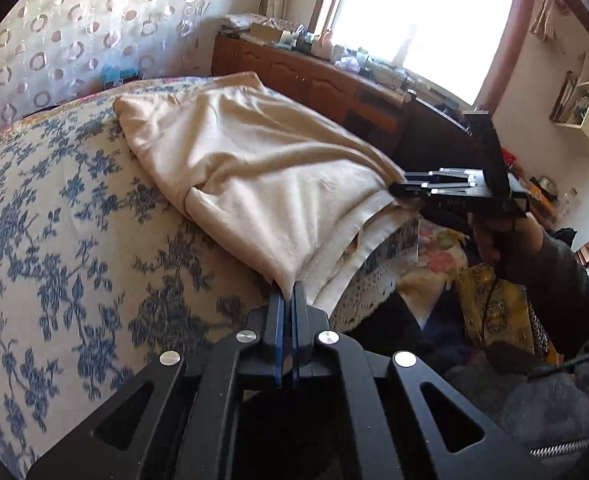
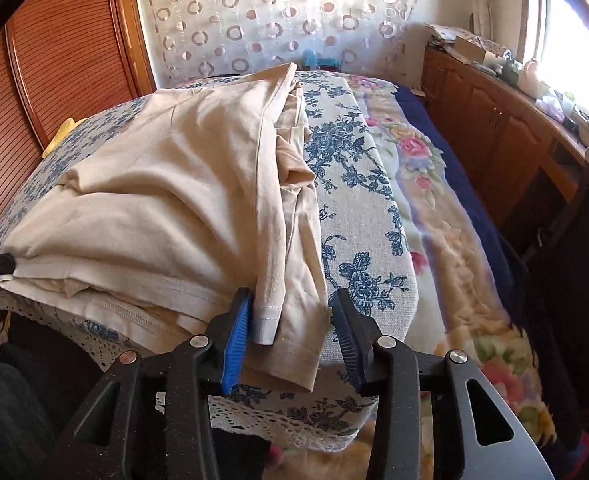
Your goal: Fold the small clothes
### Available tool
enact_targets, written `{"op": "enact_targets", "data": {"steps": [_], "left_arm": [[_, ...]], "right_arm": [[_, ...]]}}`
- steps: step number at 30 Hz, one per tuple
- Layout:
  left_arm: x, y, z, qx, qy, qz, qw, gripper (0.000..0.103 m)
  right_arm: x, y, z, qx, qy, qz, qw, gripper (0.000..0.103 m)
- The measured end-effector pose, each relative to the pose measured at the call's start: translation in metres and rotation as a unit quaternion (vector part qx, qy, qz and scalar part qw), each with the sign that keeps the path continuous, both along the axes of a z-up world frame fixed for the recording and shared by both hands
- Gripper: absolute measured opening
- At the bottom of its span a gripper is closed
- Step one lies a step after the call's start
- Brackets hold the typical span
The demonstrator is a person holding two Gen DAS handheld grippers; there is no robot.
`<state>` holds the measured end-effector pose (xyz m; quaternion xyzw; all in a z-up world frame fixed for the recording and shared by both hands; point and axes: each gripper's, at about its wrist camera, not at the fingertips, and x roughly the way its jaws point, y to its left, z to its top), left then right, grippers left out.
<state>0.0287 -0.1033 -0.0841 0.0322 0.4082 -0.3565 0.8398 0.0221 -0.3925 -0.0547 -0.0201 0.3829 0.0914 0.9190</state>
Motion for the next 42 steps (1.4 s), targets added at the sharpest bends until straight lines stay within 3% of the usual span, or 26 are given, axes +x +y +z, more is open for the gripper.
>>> {"op": "enact_targets", "data": {"steps": [3,7,9,10,14,18,20,24,27,30,32,34,38,40,42], "left_arm": [[0.000,-0.001,-0.004,0.004,0.007,-0.002,1.0000,0.003],[0.001,-0.001,0.009,-0.023,-0.008,-0.005,0.9997,0.003],[0.006,0.000,0.020,-0.038,-0.015,-0.002,0.9992,0.003],[0.010,0.001,0.024,-0.045,-0.017,0.000,0.9989,0.003],[0.035,0.007,0.047,-0.069,-0.031,0.013,0.9971,0.003],[0.083,0.017,0.076,-0.079,-0.060,0.045,0.9941,0.003],[0.116,0.020,0.087,-0.071,-0.082,0.069,0.9918,0.003],[0.185,0.026,0.092,-0.054,-0.090,0.114,0.9879,0.003],[0.233,0.029,0.081,-0.031,-0.079,0.143,0.9860,0.003],[0.269,0.031,0.063,-0.006,-0.067,0.159,0.9849,0.004],[0.284,0.032,0.055,0.007,-0.059,0.164,0.9846,0.012],[0.289,0.035,0.050,0.001,-0.056,0.160,0.9856,0.043],[0.281,0.032,0.037,0.006,-0.046,0.127,0.9909,0.061],[0.278,0.028,0.029,0.016,-0.034,0.117,0.9924,0.066],[0.276,0.024,0.021,0.021,-0.020,0.107,0.9939,0.066]], "right_arm": [[-0.001,0.000,0.000,-0.001,-0.005,0.000,1.000,0.043],[-0.003,0.004,-0.001,-0.004,-0.008,0.014,1.000,0.042],[-0.004,0.005,-0.001,-0.005,-0.007,0.025,1.000,0.027],[-0.005,0.006,0.000,-0.002,-0.005,0.033,0.999,0.009],[-0.004,0.004,0.007,0.022,0.003,0.066,0.998,0.006],[0.007,-0.013,0.050,0.082,-0.043,0.078,0.993,0.006],[0.025,-0.020,0.080,0.104,-0.077,0.078,0.989,0.006],[0.087,-0.007,0.126,0.095,-0.123,0.081,0.985,0.006],[0.148,0.009,0.140,0.078,-0.123,0.075,0.987,0.006],[0.210,0.024,0.130,0.060,-0.090,0.060,0.992,0.006],[0.244,0.031,0.116,0.050,-0.065,0.049,0.995,0.006],[0.267,0.036,0.103,0.034,-0.043,0.039,0.998,0.007],[0.284,0.031,0.099,0.016,-0.062,0.002,0.998,0.040],[0.278,0.025,0.105,0.013,-0.084,-0.010,0.996,0.050],[0.263,0.025,0.106,0.016,-0.090,-0.003,0.996,0.051]]}}
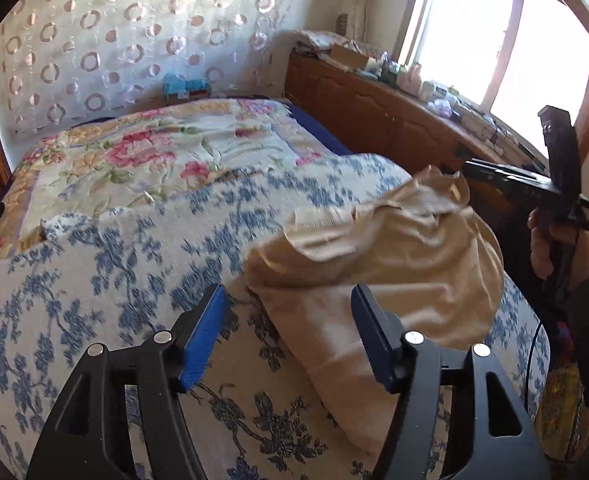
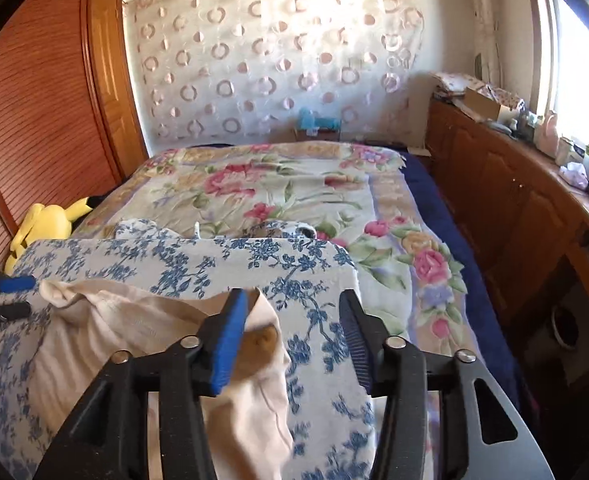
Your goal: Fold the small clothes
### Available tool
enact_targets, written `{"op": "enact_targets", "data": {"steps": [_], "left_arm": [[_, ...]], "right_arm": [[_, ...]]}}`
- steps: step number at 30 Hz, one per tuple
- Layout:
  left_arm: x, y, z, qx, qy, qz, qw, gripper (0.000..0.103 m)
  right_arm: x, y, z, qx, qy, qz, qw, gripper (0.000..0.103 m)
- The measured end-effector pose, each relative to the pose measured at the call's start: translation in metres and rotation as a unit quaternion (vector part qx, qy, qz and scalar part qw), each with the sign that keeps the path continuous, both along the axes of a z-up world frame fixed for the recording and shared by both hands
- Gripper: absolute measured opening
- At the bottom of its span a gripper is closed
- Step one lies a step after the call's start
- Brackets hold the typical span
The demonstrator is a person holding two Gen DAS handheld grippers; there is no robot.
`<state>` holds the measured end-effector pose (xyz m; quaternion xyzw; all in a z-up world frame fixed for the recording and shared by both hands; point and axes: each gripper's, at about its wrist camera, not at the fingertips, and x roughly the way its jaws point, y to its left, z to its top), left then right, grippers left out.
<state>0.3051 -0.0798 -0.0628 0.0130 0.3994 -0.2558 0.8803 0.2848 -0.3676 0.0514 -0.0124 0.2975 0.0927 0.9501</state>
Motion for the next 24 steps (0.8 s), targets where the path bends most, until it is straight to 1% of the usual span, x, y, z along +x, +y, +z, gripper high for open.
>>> {"op": "enact_targets", "data": {"steps": [2,4,6,7,8,10,12,14,16,18,20,21,23,24], "left_arm": [[0.003,-0.005,-0.008,0.005,0.012,-0.004,0.9999,0.066],[0.009,-0.012,-0.014,0.017,0.018,-0.006,0.9997,0.066],[0.020,-0.018,-0.021,0.034,0.019,0.004,0.9992,0.066],[0.028,-0.019,-0.023,0.033,0.018,0.014,0.9992,0.066],[0.035,-0.020,-0.023,0.032,0.016,0.025,0.9991,0.066],[0.048,-0.017,-0.023,0.037,0.006,0.051,0.9980,0.066],[0.058,-0.011,-0.025,0.038,0.005,0.075,0.9964,0.066],[0.063,-0.004,-0.025,0.042,0.000,0.094,0.9947,0.066],[0.064,-0.001,-0.025,0.041,-0.003,0.106,0.9935,0.066],[0.059,0.001,-0.025,0.031,0.007,0.100,0.9945,0.066],[0.052,0.000,-0.025,0.021,0.015,0.085,0.9960,0.066],[0.049,-0.001,-0.025,0.016,0.019,0.078,0.9966,0.066],[0.042,-0.007,-0.028,0.007,0.035,0.061,0.9975,0.066],[0.039,-0.010,-0.029,0.004,0.041,0.054,0.9977,0.066]], "right_arm": [[-0.014,0.004,-0.004,0.001,0.016,0.038,0.999,0.054],[-0.015,0.010,-0.014,-0.008,0.045,0.073,0.996,0.056],[-0.005,0.016,-0.026,-0.019,0.079,0.090,0.993,0.056],[0.003,0.021,-0.032,-0.029,0.090,0.092,0.991,0.056],[0.012,0.025,-0.035,-0.039,0.091,0.087,0.991,0.056],[0.029,0.024,-0.033,-0.044,0.078,0.067,0.994,0.056],[0.043,0.018,-0.023,-0.035,0.048,0.030,0.998,0.056],[0.047,0.018,-0.015,-0.050,0.022,0.000,0.998,0.056],[0.043,0.016,-0.008,-0.063,0.008,-0.006,0.998,0.056],[0.032,0.014,-0.008,-0.050,0.019,0.004,0.999,0.056],[0.026,0.015,-0.013,-0.028,0.042,0.027,0.998,0.057],[0.022,0.007,-0.019,-0.016,0.051,0.039,0.998,0.060],[0.013,0.006,-0.024,0.009,0.075,0.063,0.995,0.069],[0.012,0.004,-0.027,0.020,0.088,0.072,0.993,0.070]]}}
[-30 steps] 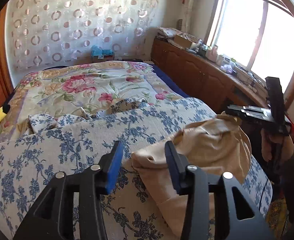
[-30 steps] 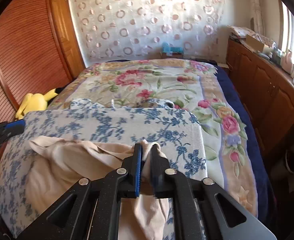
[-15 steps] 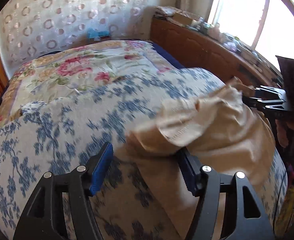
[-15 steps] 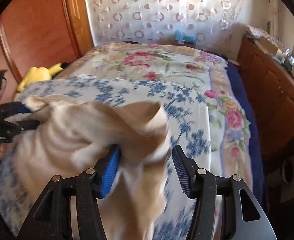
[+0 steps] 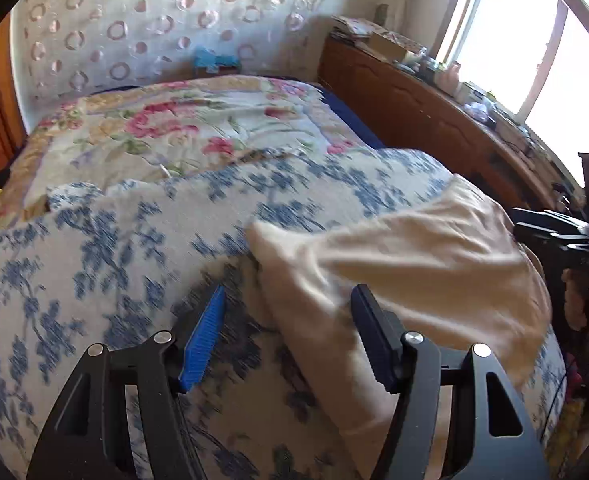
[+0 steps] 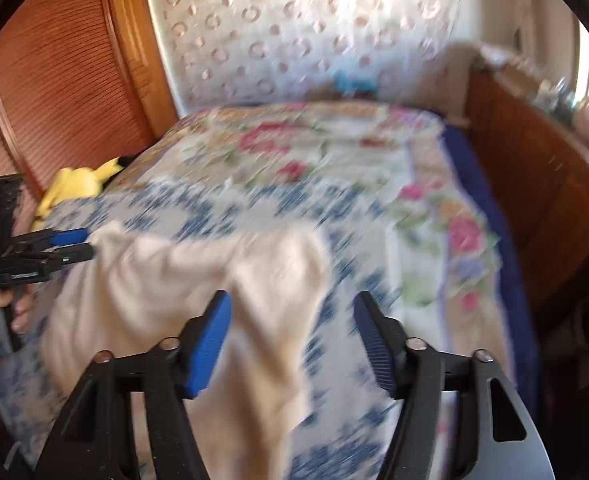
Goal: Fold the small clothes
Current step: 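Grasp the folded bundle with both grippers and lift it off the bed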
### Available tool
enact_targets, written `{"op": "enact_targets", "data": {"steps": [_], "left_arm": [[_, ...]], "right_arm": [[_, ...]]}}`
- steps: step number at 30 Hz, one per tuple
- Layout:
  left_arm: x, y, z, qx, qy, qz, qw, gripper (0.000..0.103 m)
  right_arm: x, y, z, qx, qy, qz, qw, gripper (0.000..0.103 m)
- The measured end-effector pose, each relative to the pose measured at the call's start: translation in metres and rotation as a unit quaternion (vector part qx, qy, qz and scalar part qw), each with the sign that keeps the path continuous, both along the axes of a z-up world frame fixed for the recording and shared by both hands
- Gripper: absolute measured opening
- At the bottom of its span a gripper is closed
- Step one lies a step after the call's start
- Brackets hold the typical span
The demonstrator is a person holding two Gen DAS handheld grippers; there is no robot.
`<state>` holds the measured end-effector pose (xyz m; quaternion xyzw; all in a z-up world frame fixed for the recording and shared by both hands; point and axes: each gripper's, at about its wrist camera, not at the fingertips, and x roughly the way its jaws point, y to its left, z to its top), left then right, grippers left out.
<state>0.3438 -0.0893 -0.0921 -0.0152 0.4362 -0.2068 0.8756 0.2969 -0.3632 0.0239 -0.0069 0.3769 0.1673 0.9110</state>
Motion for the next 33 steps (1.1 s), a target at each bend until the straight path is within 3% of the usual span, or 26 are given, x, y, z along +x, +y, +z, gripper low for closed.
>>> {"op": "enact_targets", "data": {"steps": [5,8,9,11,12,14,18,22,27,33], "left_arm": [[-0.008,-0.015,-0.006,0.002,0.008,-0.018,0.9998,0.064],[-0.009,-0.020,-0.006,-0.014,0.018,-0.032,0.9992,0.042],[-0.010,-0.020,-0.006,-0.017,0.020,-0.035,0.9990,0.030],[-0.010,-0.022,-0.005,-0.029,0.029,-0.044,0.9982,0.016],[-0.010,-0.022,-0.004,-0.034,0.031,-0.047,0.9978,0.012],[-0.014,-0.019,0.003,-0.054,0.029,-0.058,0.9964,0.011],[-0.037,-0.002,0.036,-0.095,-0.004,-0.069,0.9931,0.010],[-0.068,0.025,0.066,-0.105,-0.048,-0.065,0.9913,0.010],[-0.104,0.093,0.096,-0.119,-0.097,-0.012,0.9880,0.010],[-0.129,0.178,0.102,-0.118,-0.126,0.076,0.9820,0.010]], "right_arm": [[0.009,0.009,-0.025,-0.011,0.045,0.004,0.999,0.073],[0.021,0.010,-0.028,0.010,0.059,0.005,0.998,0.074],[0.022,0.011,-0.027,0.012,0.060,0.010,0.998,0.073],[0.018,0.012,-0.024,0.016,0.059,0.037,0.997,0.040],[0.020,0.010,-0.026,0.025,0.065,0.053,0.996,0.036],[0.014,0.010,-0.027,0.026,0.067,0.068,0.995,0.020],[0.008,0.011,-0.016,0.022,0.049,0.075,0.996,0.013],[-0.003,0.027,0.019,0.024,-0.005,0.093,0.995,0.011],[-0.010,0.085,0.055,0.009,-0.056,0.150,0.987,0.010],[0.013,0.180,0.077,-0.001,-0.089,0.225,0.970,0.010]]}}
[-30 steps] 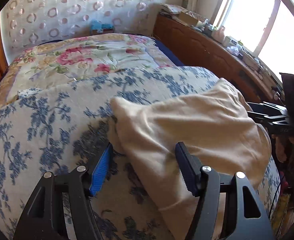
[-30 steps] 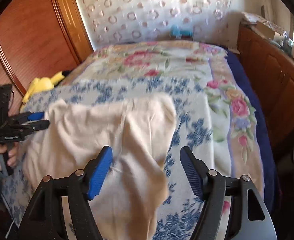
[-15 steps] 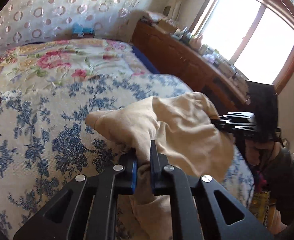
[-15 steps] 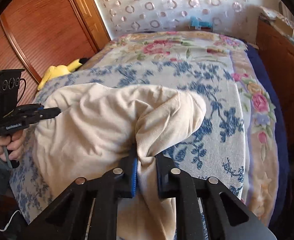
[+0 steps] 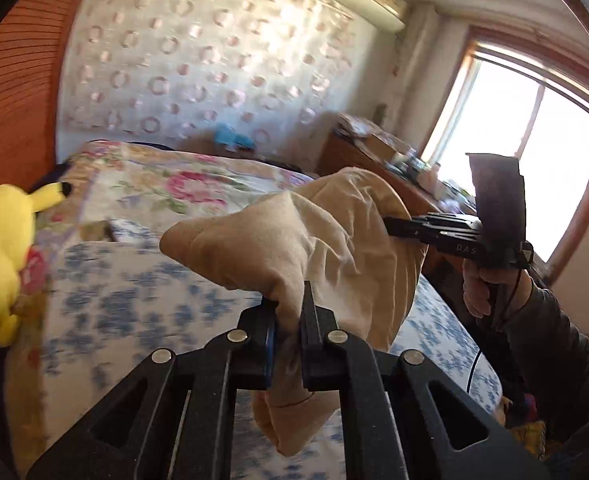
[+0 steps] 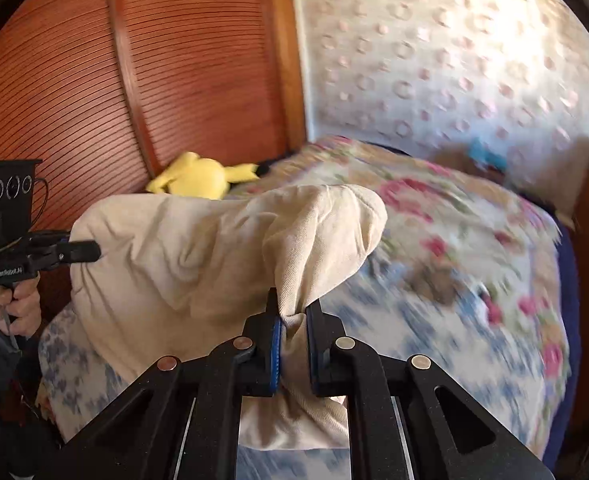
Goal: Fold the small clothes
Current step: 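Grasp the folded bundle with both grippers and lift it off the bed, then carry the bundle beside the yellow plush toy and release both grippers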
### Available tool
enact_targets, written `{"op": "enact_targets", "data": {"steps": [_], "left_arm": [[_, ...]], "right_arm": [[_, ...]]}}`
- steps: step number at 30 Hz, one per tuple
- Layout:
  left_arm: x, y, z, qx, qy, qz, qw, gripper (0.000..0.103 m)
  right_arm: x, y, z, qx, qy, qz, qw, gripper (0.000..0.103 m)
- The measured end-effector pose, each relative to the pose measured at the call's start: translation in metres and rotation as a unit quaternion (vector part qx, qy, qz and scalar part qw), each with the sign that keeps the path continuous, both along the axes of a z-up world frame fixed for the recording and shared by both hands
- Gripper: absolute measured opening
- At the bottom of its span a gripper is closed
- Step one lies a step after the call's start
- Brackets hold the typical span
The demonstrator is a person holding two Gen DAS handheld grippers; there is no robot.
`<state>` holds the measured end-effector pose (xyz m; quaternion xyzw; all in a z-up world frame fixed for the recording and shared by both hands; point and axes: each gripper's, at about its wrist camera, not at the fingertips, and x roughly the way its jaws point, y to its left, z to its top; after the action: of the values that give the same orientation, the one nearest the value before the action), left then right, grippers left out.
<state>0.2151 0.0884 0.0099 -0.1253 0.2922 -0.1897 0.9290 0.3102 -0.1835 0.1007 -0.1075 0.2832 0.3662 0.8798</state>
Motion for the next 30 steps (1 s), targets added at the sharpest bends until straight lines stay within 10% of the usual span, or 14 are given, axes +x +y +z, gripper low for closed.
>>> {"op": "enact_targets", "data": {"steps": [13,23,30], "left_arm": [[0.004,0.141,-0.079,-0.041,0.053,0.162,0.9844,0.010],[0.009,0.154,-0.106,-0.023,0.075,0.180,0.9805,0.010],[-0.007,0.152,-0.096,0.019,0.058,0.191,0.9797,0.048]], "right_arm": [[0.121,0.267,-0.017,-0.105,-0.028,0.132,0.985,0.008],[0.189,0.321,-0.066,-0.118,-0.001,0.133,0.984,0.008],[0.181,0.318,-0.062,-0.102,-0.017,0.059,0.993,0.049]]}}
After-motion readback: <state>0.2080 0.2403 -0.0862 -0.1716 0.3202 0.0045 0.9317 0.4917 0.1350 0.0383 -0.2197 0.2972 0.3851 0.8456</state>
